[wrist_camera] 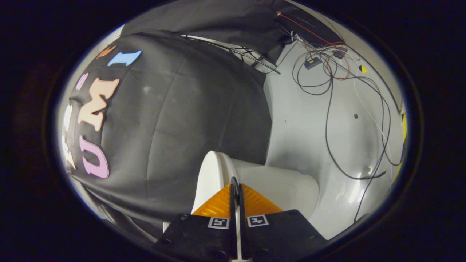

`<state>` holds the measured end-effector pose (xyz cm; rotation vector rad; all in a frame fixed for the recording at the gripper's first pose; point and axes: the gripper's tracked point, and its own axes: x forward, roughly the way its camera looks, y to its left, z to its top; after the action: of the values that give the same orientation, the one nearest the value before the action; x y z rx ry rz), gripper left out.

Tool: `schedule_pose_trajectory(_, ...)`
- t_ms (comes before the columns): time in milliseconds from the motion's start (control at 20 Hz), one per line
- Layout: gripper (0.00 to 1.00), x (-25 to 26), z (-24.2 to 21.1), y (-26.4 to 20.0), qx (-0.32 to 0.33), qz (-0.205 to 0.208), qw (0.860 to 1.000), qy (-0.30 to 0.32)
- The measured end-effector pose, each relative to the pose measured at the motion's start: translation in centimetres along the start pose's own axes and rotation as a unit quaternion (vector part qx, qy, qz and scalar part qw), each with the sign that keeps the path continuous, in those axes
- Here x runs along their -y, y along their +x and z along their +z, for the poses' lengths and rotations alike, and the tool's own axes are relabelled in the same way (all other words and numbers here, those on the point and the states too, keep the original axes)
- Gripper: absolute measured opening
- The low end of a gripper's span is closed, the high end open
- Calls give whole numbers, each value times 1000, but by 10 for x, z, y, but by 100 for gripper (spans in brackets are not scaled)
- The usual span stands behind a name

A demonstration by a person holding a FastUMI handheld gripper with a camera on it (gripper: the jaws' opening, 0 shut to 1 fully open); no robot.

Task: Open the toilet lid.

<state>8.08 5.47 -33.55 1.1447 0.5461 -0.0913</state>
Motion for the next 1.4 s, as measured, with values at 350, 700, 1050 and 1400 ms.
schedule_pose_trajectory(350,4,-92,8,-29,22,49,990,-133)
schedule_pose_trajectory(700,4,-239,-18,-65,33,129,935,-329)
schedule_pose_trajectory(1050,7,-306,-66,-94,55,126,881,-454)
schedule_pose_trajectory(1400,10,-370,-125,-108,60,168,851,-494)
